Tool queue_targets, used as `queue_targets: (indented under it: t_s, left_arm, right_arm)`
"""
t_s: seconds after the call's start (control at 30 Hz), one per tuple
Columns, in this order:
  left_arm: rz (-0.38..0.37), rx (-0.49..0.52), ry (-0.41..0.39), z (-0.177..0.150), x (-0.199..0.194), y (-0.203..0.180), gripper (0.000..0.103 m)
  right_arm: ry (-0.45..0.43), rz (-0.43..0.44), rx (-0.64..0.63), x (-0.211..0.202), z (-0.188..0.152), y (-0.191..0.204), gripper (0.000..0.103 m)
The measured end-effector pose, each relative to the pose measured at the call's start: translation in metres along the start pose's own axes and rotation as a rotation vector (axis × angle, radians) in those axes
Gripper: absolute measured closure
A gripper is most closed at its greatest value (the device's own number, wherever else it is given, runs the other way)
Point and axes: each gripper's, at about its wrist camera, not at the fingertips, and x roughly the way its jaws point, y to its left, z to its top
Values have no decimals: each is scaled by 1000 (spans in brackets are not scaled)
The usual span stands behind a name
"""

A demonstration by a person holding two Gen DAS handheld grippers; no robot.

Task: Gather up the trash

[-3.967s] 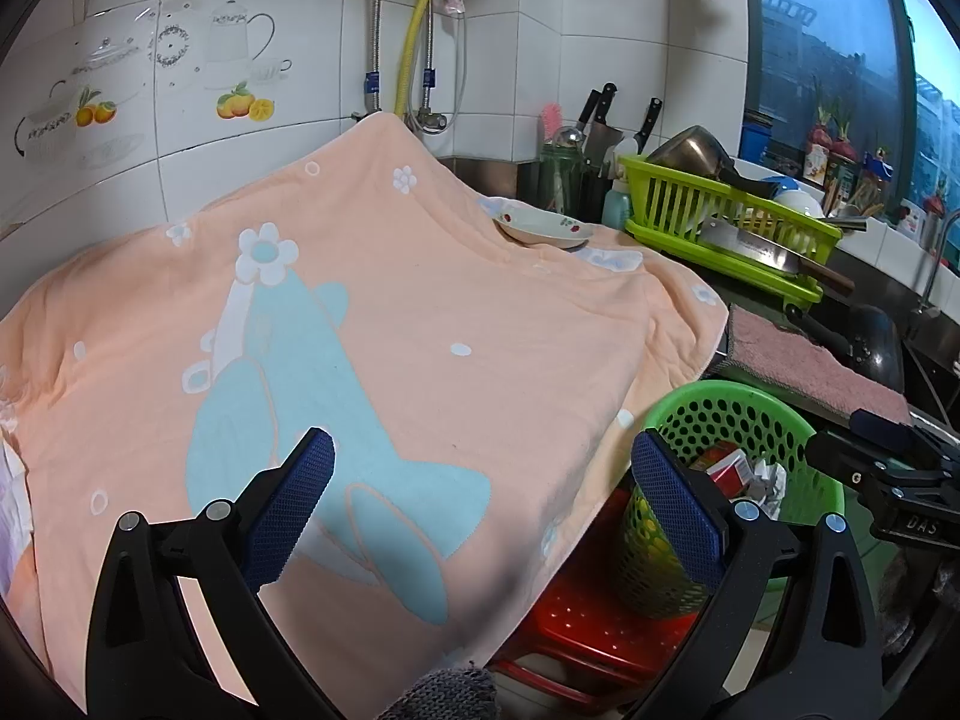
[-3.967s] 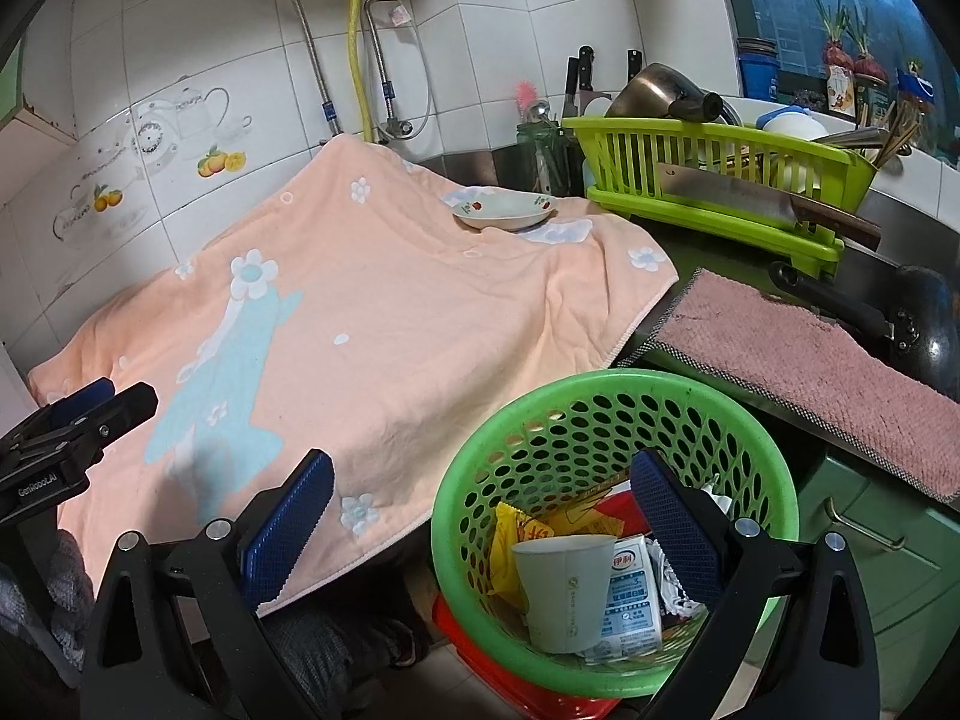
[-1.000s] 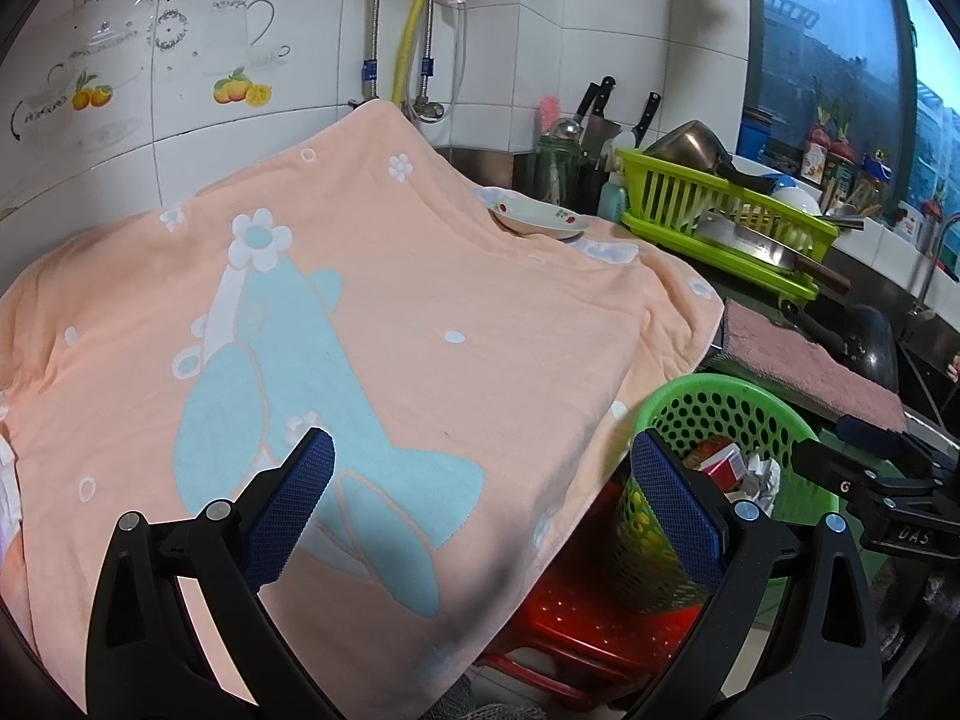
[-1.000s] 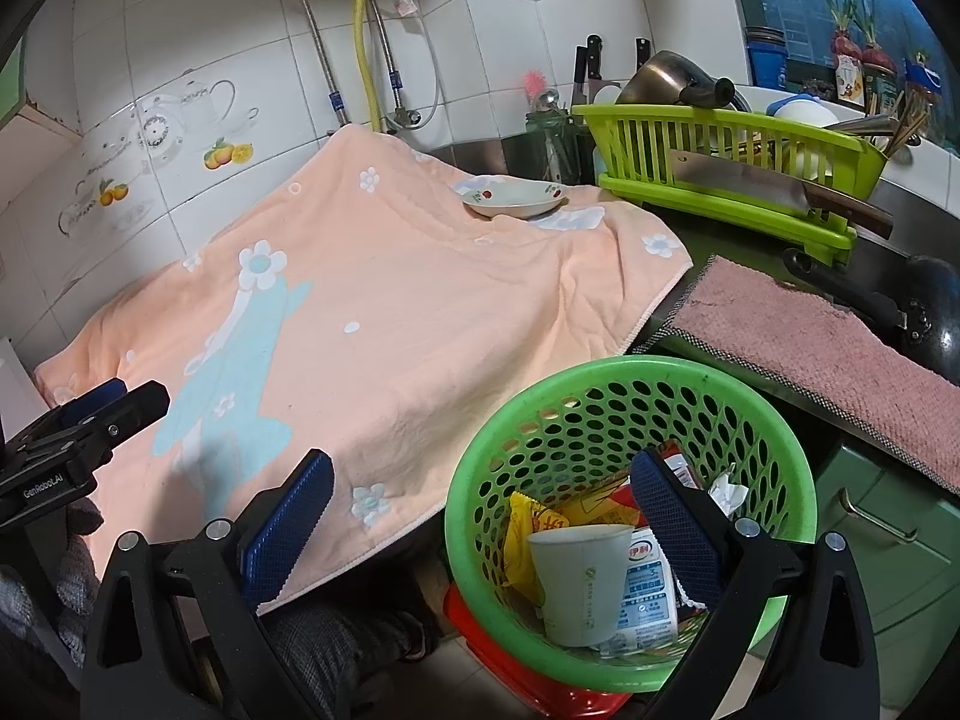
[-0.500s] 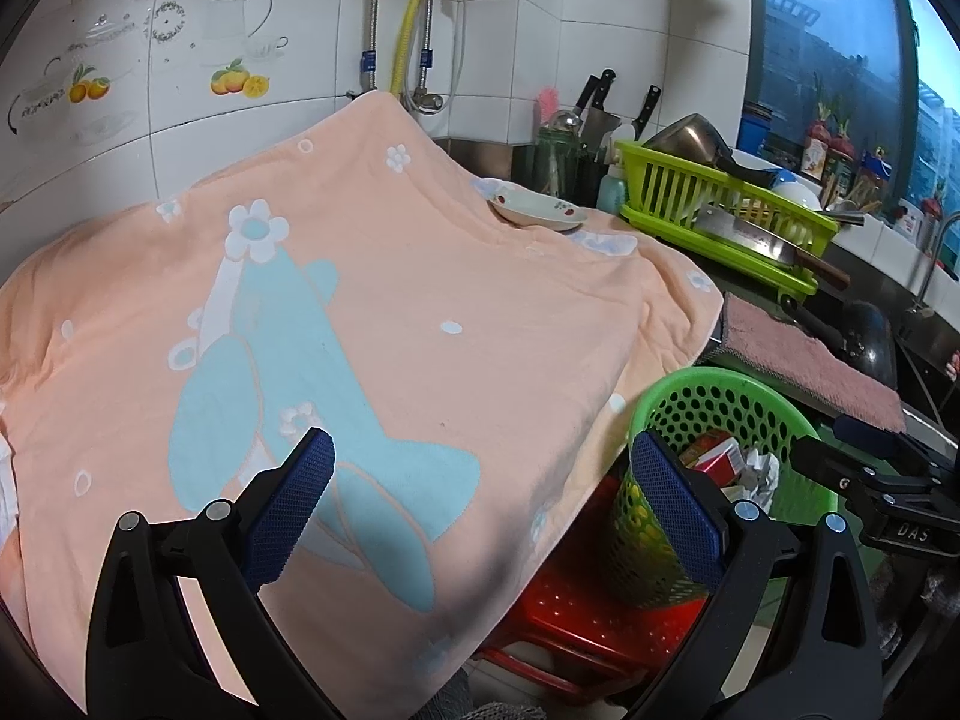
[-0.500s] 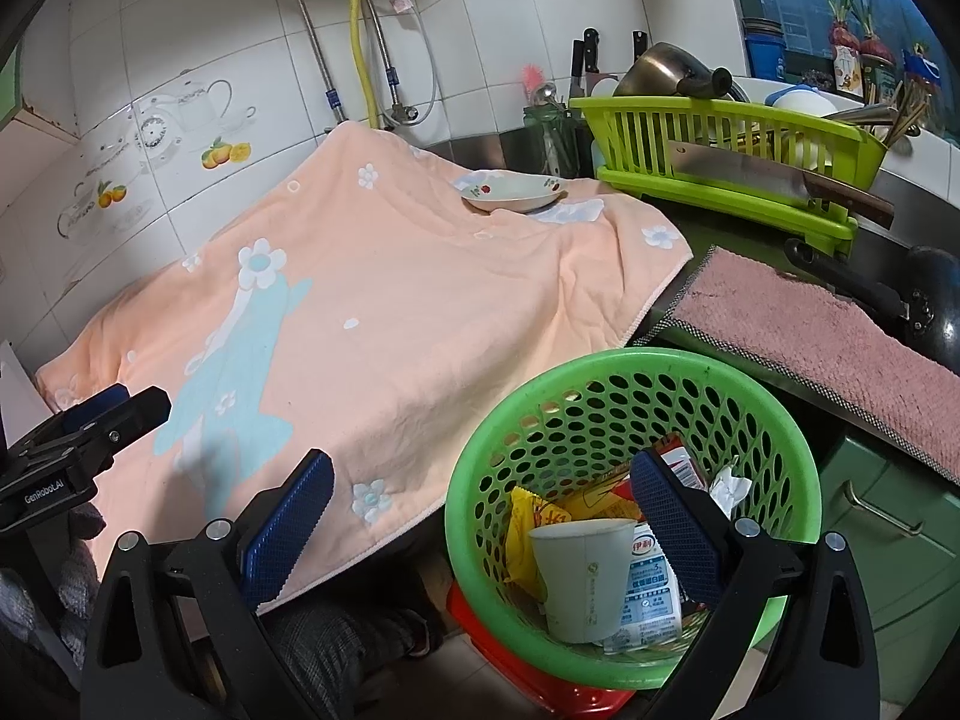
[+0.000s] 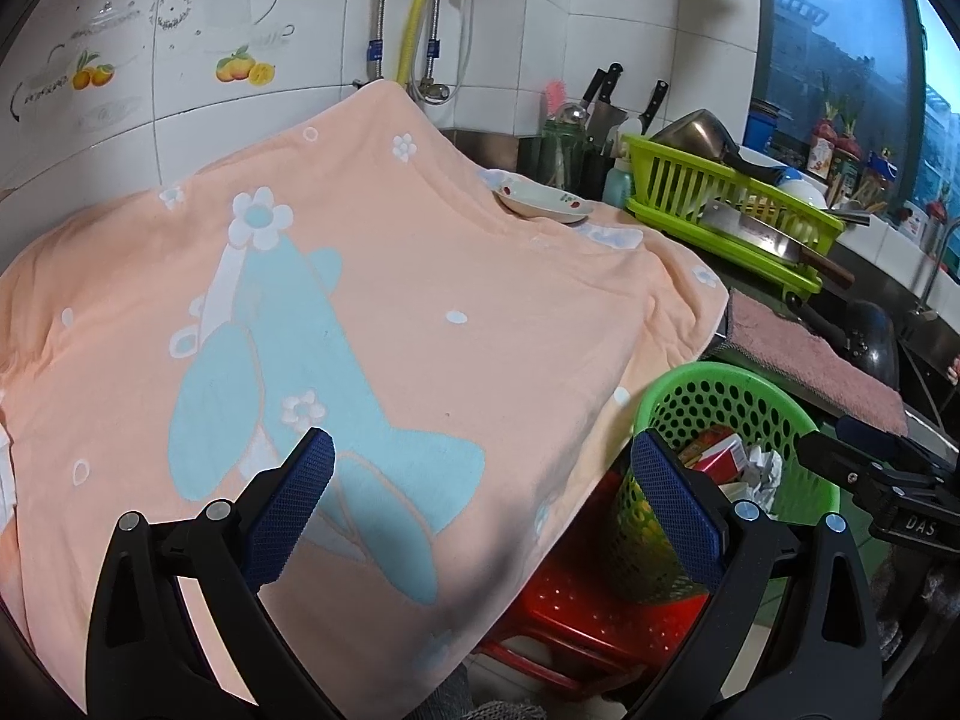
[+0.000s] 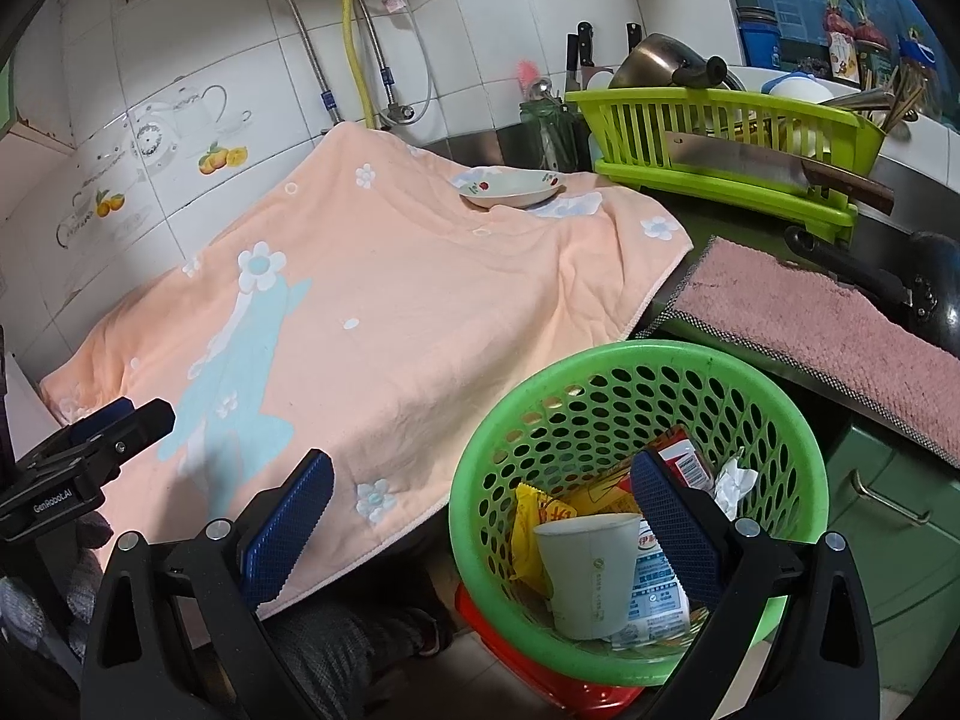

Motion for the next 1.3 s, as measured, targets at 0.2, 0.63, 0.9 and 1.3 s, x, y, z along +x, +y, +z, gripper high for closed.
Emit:
queue_targets:
  t_s: [0.2,0.63,0.9,1.3]
  left_arm:
    - [1,1,-2,0,0,0,5]
    - [16,-6,3,-2,1,5,5]
    - [12,-7,-1,-2,-1,6,5]
    - [2,14,-21,3,-6,-1,5]
  right_arm:
    - [2,0,1,1,0,0,7]
    - [-10,-9,-8,1,2,2,7]
    - [-8,-9,-7,4,4,3,7]
    - [-18,-13,-9,4,4,2,7]
